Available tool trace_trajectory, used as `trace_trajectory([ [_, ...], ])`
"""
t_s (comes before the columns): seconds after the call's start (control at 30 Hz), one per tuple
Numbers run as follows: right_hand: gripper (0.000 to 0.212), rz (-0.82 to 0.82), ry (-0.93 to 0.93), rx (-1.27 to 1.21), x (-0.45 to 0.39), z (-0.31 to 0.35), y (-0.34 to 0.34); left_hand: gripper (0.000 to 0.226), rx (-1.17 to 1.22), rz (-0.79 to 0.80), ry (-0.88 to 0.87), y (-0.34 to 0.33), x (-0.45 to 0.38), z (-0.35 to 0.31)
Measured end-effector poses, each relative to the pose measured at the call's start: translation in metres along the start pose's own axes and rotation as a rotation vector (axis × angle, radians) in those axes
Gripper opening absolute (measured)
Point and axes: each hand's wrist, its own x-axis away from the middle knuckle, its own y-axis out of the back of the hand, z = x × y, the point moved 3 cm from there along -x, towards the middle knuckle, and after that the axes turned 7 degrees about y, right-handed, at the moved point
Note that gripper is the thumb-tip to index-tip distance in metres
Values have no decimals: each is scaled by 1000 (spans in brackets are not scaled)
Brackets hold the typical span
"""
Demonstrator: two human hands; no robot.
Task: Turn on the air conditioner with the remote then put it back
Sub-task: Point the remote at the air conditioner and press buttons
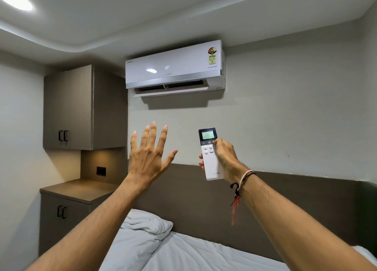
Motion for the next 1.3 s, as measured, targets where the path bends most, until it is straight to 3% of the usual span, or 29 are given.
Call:
trace_trajectory([
  [0.6,34,-15,-35,-2,-1,-2,8,88,10,1,-14,3,2,-10],
  [1.3,35,-77,-72,43,4,-16,63,87,76,58,-56,-26,14,-61],
])
